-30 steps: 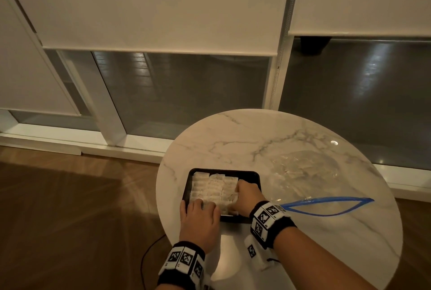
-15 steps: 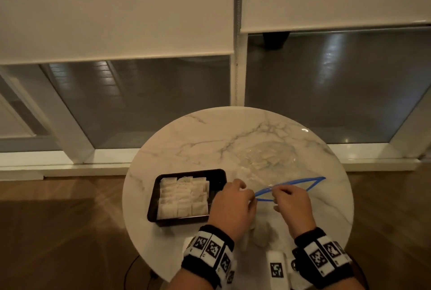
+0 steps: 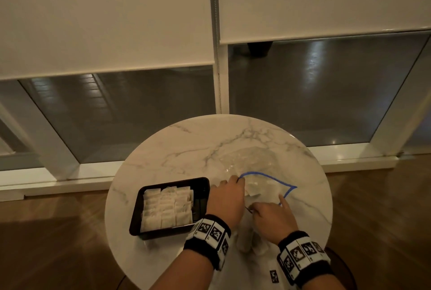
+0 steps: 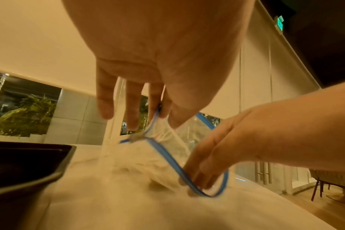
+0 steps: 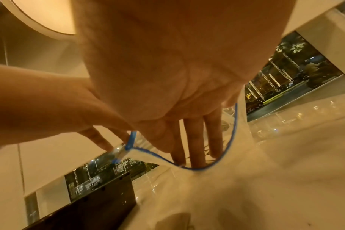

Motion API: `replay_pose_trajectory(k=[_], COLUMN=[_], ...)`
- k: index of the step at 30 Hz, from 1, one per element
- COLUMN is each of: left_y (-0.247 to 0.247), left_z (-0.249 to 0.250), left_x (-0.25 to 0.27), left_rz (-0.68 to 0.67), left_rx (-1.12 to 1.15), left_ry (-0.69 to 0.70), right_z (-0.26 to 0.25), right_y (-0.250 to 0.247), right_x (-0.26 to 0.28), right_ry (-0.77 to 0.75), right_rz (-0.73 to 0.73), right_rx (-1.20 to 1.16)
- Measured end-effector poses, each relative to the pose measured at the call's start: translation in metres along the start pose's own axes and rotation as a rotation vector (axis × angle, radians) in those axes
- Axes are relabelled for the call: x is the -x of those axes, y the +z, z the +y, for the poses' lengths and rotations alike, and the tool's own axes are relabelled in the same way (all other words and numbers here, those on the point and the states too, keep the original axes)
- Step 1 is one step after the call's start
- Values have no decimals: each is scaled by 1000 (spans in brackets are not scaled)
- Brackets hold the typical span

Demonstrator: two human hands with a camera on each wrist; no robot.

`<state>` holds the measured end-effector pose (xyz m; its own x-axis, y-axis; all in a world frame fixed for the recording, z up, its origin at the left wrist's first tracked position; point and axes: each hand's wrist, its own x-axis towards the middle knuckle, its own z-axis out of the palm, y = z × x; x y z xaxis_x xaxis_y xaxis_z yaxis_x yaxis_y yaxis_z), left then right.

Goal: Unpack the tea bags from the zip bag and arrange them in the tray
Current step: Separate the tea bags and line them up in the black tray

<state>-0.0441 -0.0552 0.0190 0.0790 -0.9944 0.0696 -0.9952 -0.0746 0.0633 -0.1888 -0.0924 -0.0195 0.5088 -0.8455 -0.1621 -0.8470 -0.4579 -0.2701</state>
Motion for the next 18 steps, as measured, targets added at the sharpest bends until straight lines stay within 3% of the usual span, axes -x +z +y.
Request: replay_pose_trajectory(k=[4,10,13,16,18], left_y=[-1,8,6,5,4], left_z=[-6,-9,-9,-8,-7], left_x=[0,0,4,11,14], left_rz=[115,66,79,95,107], left_rx=[83,288,337,347,361], left_ry=[19,93,141,187,195], right_z=[-4,-13,-16,-19,-15], right_y=[-4,-37,-53,-58,-54], right_x=[-6,-30,-47,-71,-83], right_ry=[39,222,313,362,408], right_rz=[-67,-67,-73,-228,-255], right_rx=[-204,-473,-494,-433,-597])
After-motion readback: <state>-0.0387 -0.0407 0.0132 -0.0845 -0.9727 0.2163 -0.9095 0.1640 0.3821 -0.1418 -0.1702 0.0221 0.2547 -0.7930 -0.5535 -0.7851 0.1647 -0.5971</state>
